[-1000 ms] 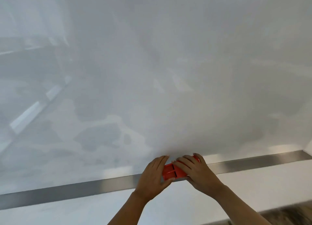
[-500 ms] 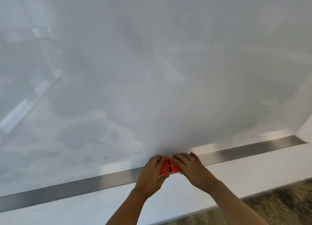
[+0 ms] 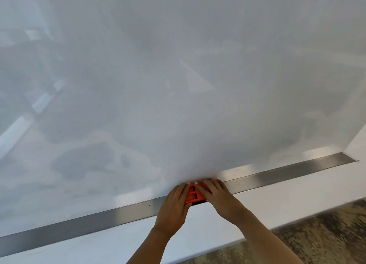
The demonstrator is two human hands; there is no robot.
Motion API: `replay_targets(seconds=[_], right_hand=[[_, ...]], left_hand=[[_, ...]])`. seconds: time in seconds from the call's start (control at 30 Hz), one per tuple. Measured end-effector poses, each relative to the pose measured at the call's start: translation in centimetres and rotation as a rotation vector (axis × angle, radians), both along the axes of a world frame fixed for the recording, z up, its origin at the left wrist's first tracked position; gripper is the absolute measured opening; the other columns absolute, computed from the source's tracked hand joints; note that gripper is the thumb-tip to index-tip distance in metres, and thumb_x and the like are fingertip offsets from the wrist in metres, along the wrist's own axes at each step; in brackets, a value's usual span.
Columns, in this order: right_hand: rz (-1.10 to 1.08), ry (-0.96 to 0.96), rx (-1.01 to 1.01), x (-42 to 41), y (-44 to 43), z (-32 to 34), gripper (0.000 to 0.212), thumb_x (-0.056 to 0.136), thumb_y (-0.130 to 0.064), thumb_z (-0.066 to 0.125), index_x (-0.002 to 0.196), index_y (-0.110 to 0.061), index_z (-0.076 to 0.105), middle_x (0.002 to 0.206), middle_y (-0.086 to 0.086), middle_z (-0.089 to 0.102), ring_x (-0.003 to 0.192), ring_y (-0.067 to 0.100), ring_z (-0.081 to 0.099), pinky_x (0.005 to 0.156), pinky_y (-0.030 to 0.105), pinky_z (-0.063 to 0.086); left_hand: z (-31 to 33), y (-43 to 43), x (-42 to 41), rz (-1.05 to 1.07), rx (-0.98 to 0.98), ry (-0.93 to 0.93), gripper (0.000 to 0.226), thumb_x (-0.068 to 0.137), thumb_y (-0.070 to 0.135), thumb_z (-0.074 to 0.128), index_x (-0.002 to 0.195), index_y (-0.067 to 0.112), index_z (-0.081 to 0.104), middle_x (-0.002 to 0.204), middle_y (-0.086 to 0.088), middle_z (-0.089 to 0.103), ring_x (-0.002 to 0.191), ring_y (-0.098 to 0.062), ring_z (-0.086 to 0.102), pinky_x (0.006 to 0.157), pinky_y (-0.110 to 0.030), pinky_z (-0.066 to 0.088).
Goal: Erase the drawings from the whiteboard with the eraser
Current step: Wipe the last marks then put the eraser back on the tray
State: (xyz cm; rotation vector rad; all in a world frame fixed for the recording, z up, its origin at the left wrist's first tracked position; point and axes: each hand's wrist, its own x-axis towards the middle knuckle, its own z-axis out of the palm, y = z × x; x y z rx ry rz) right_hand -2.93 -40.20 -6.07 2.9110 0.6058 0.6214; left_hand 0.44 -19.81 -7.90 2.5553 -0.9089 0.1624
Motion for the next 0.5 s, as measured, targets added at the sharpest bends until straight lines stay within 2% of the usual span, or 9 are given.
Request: replay_targets(seconds=[0.13, 0.17, 0.23, 0.27, 0.4, 0.5], right_hand=[[-0.003, 0.041, 0.02, -0.1, 0.1, -0.1, 0.072, 0.057, -0.019, 0.087, 0.125, -0.021, 0.063, 0.118, -0.002, 0.064, 0.107, 0.017, 0.063, 0.087, 0.033, 0.054], [-0.004, 0.045, 0.031, -0.1, 0.1, 0.0, 0.069, 0.06, -0.02, 0.086, 0.125, -0.021, 0.063, 0.118, -0.002, 0.064, 0.107, 0.017, 0.063, 0.087, 0.032, 0.054], [-0.008, 0.043, 0.05, -0.2, 0.1, 0.0, 0.066, 0.063, -0.02, 0.085, 0.125, -0.021, 0.063, 0.119, -0.001, 0.064, 0.108, 0.017, 0.063, 0.087, 0.032, 0.055], [-0.014, 0.046, 0.061, -0.3, 0.1, -0.1, 0.066, 0.063, -0.019, 0.084, 0.125, -0.021, 0.063, 0.12, -0.001, 0.064, 0.108, 0.018, 0.063, 0.087, 0.032, 0.055], [-0.038, 0.061, 0.097, -0.6, 0.4, -0.5, 0.071, 0.055, -0.015, 0.086, 0.123, -0.021, 0.065, 0.118, 0.0, 0.065, 0.106, 0.019, 0.064, 0.084, 0.031, 0.056], [-0.059, 0.059, 0.109, -0.8, 0.6, -0.8, 0.071, 0.048, -0.011, 0.087, 0.116, -0.022, 0.069, 0.113, 0.0, 0.067, 0.101, 0.018, 0.066, 0.078, 0.028, 0.057]], left_hand=[[-0.3, 0.1, -0.5, -0.003, -0.017, -0.044, 0.05, 0.1, 0.025, 0.048, 0.147, 0.013, 0.036, 0.151, -0.002, 0.037, 0.14, -0.018, 0.035, 0.115, -0.023, 0.023], [-0.3, 0.2, -0.6, -0.005, -0.008, -0.062, 0.051, 0.095, 0.021, 0.059, 0.143, 0.011, 0.044, 0.147, -0.003, 0.044, 0.135, -0.019, 0.043, 0.112, -0.024, 0.031], [-0.1, 0.1, -0.9, -0.017, 0.003, -0.091, 0.058, 0.073, 0.01, 0.082, 0.127, 0.007, 0.061, 0.132, -0.007, 0.06, 0.12, -0.022, 0.06, 0.096, -0.03, 0.051], [-0.2, 0.0, -1.1, -0.003, 0.007, -0.111, 0.063, 0.064, 0.003, 0.086, 0.123, 0.006, 0.064, 0.128, -0.008, 0.063, 0.116, -0.023, 0.063, 0.091, -0.032, 0.054], [-0.5, 0.0, -1.7, 0.1, -0.037, -0.11, 0.083, 0.044, -0.022, 0.077, 0.122, 0.006, 0.065, 0.126, -0.01, 0.064, 0.112, -0.024, 0.065, 0.088, -0.033, 0.055], [-0.3, 0.0, -2.2, 0.126, -0.046, -0.097, 0.082, 0.049, -0.026, 0.072, 0.124, 0.006, 0.064, 0.127, -0.01, 0.063, 0.113, -0.025, 0.064, 0.091, -0.034, 0.054]])
